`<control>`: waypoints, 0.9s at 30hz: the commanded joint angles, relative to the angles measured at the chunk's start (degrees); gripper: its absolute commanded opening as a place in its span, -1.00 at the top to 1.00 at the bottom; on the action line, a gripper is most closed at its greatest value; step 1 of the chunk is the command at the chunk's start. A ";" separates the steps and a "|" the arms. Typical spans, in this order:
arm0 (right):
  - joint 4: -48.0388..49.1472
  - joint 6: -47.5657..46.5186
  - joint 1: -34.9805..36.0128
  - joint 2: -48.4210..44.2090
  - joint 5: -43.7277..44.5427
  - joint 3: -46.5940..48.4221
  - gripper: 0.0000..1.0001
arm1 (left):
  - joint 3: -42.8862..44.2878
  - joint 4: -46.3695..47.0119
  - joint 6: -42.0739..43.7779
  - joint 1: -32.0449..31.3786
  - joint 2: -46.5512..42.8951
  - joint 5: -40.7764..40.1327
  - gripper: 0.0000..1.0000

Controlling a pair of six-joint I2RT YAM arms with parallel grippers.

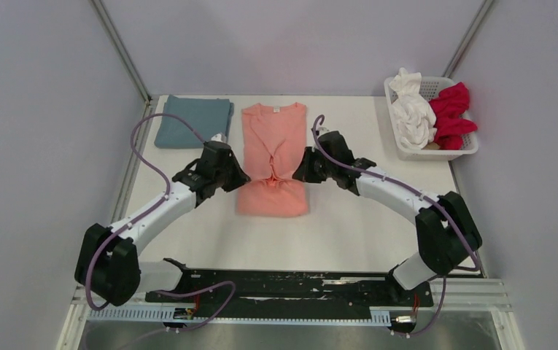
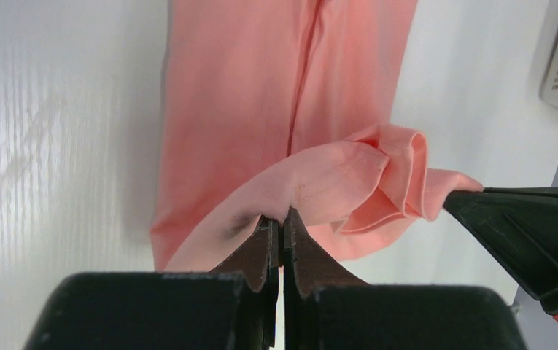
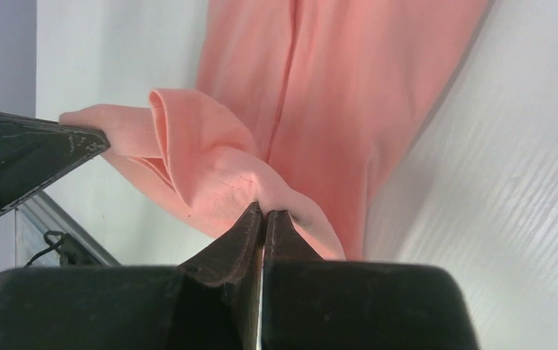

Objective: Fold and stack the t-shirts
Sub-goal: Fold the folded rectangular tshirt in 1/3 of the way

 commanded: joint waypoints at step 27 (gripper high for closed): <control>-2.04 -8.77 -11.38 23.85 -0.47 24.69 -0.77 | 22.23 2.93 10.33 13.47 25.47 15.22 -0.99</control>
